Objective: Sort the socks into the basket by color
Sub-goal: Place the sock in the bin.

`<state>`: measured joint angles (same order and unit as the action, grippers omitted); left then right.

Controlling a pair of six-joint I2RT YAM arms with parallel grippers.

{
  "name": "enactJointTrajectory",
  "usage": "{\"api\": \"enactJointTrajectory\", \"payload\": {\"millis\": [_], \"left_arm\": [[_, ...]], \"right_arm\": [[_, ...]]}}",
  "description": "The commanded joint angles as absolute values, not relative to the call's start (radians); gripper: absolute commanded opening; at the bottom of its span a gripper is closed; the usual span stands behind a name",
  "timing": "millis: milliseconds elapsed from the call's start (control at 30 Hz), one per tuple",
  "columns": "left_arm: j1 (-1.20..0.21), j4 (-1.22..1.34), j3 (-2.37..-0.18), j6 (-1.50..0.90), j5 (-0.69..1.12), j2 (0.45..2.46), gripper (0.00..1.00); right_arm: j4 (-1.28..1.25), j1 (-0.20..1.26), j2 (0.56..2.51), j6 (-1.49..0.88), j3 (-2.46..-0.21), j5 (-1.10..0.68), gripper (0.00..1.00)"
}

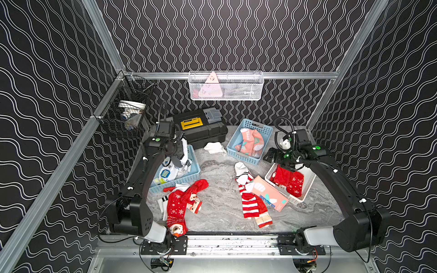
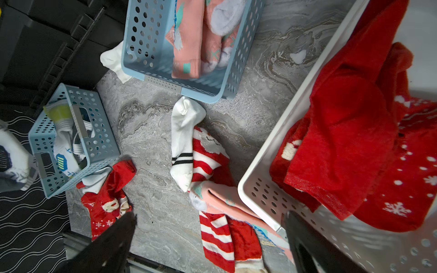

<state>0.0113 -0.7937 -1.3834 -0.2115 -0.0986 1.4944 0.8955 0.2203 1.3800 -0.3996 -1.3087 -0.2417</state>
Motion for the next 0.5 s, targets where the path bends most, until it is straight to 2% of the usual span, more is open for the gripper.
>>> {"api": "enactJointTrajectory", "payload": {"millis": [0, 100, 200, 467], "left_arm": [[0.077, -0.814, -1.339, -0.193, -0.141, 1.490, 0.00], [0.145, -0.795, -1.271, -0.190, -0.175, 1.483, 0.00], [0.231, -0.766, -1.215, -0.192, -0.134, 1.480, 0.00], [0.266, -0.683, -1.153, -0.181, -0.142, 1.569, 0.00]], "right_arm": [[0.899, 0.223, 1.375, -0.393, -1.309, -0.251, 1.00], [0.903, 0.222, 1.371, -0.393, -1.307, -0.252, 1.00], [0.907, 0.225, 1.370, -0.391, -1.305, -0.249, 1.00], [0.899, 0.231, 1.382, -0.392, -1.296, -0.254, 1.00]]}}
